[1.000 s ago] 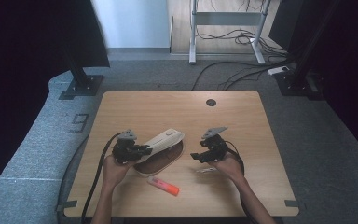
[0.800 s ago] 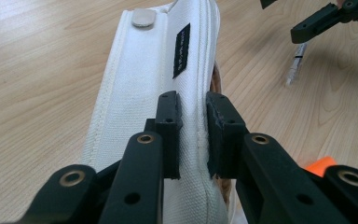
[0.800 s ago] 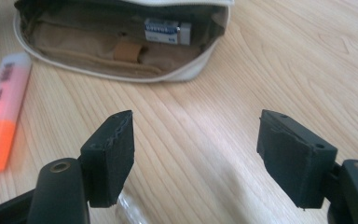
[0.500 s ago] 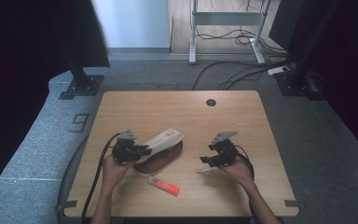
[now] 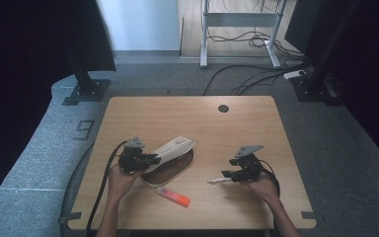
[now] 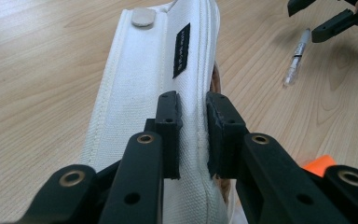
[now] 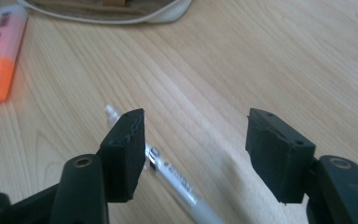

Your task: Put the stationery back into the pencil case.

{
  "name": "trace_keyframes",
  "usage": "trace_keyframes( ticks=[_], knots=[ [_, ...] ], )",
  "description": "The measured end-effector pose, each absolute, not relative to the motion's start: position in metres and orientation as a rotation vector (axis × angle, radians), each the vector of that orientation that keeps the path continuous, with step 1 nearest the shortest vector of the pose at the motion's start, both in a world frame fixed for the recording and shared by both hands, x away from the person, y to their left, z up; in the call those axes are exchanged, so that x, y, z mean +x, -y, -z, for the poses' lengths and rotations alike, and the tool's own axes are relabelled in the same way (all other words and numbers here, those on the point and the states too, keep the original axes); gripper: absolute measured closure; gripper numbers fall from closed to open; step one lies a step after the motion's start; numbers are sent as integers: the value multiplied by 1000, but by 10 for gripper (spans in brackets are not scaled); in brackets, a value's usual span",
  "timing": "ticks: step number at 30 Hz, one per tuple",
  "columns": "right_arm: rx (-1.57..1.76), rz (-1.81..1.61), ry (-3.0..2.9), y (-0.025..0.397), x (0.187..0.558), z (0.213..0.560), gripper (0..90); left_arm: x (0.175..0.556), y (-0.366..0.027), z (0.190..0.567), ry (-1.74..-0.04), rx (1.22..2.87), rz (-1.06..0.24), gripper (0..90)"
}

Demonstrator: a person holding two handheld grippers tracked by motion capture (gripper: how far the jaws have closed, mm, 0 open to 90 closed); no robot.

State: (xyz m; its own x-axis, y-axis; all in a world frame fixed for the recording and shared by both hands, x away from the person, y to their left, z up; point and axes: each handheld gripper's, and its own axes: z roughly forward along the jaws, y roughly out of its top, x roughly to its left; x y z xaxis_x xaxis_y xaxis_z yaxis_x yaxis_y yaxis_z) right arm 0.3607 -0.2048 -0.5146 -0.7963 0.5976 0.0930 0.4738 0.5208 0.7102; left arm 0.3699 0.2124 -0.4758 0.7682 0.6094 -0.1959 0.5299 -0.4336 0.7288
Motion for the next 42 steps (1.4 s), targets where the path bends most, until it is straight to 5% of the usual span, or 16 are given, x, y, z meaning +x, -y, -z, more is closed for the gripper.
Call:
trace_keyframes(
  ticks=[22, 42],
  knots=[
    [971, -1057, -2629, 233, 351, 539, 445, 370, -212, 476, -844, 2132, -117, 753],
    [837, -1002, -2643, 225, 351, 537, 695, 370, -209, 476, -838, 2140, -114, 751]
  ],
)
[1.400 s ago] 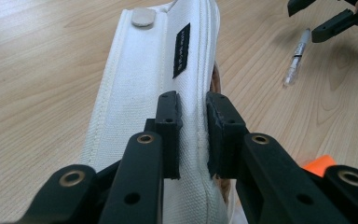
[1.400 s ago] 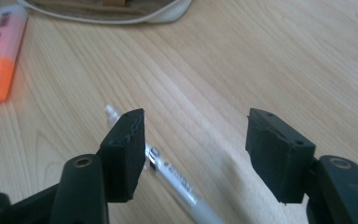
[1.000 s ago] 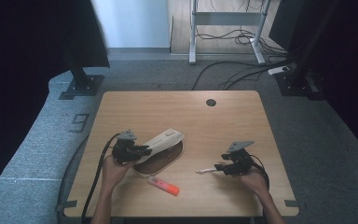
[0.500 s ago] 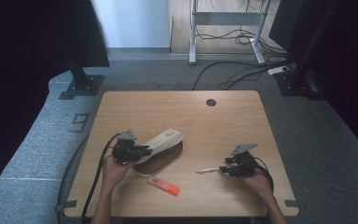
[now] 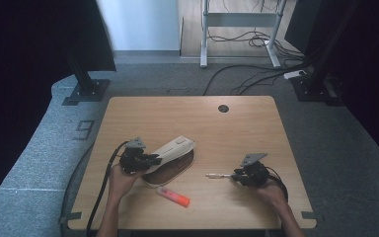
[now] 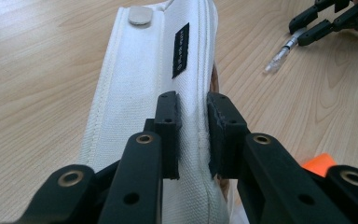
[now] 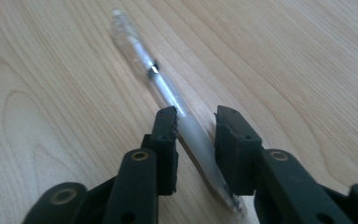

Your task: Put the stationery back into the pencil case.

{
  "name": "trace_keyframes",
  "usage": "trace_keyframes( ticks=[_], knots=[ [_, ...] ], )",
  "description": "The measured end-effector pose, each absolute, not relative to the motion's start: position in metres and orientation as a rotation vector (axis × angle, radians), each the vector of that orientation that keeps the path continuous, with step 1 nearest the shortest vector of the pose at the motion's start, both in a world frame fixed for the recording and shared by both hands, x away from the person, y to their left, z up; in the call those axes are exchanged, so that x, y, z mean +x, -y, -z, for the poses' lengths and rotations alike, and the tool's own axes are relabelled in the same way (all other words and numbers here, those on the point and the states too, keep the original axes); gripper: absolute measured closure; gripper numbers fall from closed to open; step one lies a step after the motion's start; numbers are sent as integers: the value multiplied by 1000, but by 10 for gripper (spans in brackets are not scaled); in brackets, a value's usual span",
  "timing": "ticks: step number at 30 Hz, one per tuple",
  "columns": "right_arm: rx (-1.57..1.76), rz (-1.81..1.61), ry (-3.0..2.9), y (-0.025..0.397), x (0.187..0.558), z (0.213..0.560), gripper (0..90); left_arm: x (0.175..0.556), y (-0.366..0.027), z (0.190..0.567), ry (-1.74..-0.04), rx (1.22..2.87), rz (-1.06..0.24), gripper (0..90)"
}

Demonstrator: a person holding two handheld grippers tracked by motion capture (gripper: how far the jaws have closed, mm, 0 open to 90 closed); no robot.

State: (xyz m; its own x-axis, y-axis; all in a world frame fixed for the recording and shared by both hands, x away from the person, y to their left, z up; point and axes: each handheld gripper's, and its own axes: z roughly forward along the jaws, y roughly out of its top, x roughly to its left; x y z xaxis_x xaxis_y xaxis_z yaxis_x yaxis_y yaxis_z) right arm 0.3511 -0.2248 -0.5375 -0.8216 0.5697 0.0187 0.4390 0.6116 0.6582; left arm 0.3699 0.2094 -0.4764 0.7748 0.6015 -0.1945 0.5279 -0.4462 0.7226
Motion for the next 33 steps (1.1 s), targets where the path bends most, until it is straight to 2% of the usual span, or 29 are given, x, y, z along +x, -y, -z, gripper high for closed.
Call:
trace_keyframes(
  ticks=[2, 4, 33],
  knots=[
    [835, -1010, -2659, 222, 352, 537, 757, 370, -209, 476, -837, 2141, -116, 750],
    [842, -1021, -2663, 221, 352, 537, 772, 370, -209, 476, -834, 2142, -113, 750],
    [921, -1143, -2634, 222, 346, 524, 785, 370, -210, 475, -836, 2129, -115, 761]
  ],
)
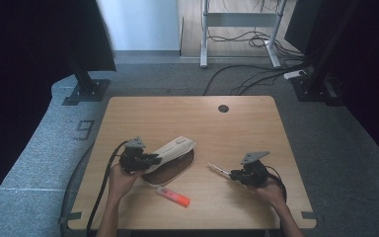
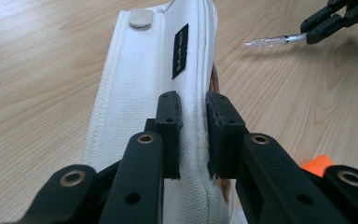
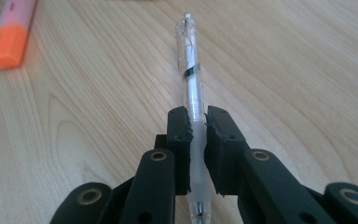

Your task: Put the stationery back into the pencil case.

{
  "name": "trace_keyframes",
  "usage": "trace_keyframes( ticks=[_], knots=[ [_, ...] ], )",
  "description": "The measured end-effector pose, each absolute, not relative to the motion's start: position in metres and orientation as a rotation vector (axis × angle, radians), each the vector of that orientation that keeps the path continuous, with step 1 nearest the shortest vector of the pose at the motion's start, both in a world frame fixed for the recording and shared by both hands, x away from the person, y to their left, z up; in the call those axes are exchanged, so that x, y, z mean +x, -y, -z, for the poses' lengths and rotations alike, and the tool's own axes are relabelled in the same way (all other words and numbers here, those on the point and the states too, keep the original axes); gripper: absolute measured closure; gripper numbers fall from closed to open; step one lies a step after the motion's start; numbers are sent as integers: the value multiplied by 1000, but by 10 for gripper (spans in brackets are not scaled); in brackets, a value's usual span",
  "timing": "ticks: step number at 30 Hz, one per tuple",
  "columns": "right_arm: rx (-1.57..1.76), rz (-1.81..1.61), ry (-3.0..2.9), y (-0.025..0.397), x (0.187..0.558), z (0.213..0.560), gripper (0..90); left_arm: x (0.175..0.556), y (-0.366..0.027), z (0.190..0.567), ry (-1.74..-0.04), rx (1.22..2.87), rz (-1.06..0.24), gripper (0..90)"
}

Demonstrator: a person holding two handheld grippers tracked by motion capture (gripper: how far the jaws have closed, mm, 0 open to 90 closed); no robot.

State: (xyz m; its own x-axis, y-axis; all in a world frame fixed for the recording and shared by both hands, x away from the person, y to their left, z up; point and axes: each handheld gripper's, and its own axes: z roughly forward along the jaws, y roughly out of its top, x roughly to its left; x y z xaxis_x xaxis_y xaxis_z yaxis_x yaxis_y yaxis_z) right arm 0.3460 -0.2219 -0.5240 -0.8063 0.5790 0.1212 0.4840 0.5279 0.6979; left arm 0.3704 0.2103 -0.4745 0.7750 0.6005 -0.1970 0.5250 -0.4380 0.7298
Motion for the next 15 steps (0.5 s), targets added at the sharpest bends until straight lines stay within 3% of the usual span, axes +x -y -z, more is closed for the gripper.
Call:
trace_keyframes(
  ticks=[15],
  knots=[
    [869, -1206, -2607, 210, 349, 503, 785, 370, -211, 472, -839, 2115, -118, 764]
  ],
)
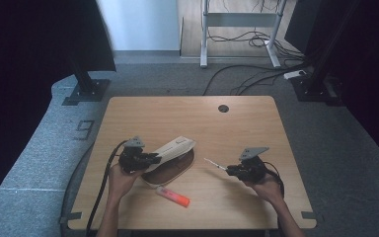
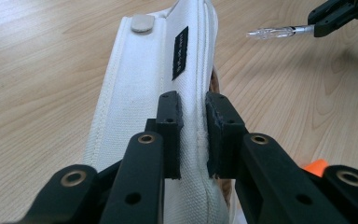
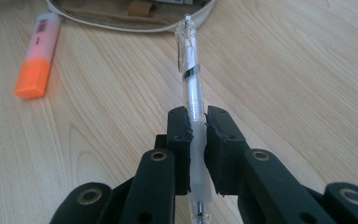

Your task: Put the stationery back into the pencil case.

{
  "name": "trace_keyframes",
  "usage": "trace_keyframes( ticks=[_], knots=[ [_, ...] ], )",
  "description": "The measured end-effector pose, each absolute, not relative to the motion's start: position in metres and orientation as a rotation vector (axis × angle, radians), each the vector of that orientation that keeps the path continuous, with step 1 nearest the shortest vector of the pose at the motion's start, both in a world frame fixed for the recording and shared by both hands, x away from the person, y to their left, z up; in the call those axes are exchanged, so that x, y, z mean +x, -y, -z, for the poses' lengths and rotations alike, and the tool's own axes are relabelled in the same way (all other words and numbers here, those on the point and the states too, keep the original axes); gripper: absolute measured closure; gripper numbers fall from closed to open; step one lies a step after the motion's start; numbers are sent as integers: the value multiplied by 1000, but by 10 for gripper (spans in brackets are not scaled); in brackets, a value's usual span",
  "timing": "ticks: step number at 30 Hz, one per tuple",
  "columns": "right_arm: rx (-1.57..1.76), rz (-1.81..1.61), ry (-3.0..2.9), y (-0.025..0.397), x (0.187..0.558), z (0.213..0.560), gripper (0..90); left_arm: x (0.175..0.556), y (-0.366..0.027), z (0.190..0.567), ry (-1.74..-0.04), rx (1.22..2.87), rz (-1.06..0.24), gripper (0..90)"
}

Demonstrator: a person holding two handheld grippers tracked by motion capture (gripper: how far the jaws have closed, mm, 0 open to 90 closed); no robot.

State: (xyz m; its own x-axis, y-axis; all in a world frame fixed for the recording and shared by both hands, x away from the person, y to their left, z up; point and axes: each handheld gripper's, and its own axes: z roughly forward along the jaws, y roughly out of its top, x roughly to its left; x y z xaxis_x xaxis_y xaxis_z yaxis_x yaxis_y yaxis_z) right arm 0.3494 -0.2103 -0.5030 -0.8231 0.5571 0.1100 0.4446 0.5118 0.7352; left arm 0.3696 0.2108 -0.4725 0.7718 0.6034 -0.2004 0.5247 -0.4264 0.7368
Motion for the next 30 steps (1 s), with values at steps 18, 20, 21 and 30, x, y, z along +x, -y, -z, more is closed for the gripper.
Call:
trace_keyframes(
  ticks=[18, 20, 21, 30],
  knots=[
    [788, -1218, -2635, 174, 361, 497, 785, 370, -213, 471, -848, 2093, -111, 765],
    [774, -1216, -2648, 168, 364, 497, 784, 370, -213, 470, -847, 2091, -114, 765],
    [774, -1214, -2649, 165, 364, 497, 785, 370, -213, 470, -847, 2091, -114, 765],
    [739, -1213, -2678, 147, 371, 498, 785, 370, -213, 470, -844, 2093, -112, 765]
  ],
)
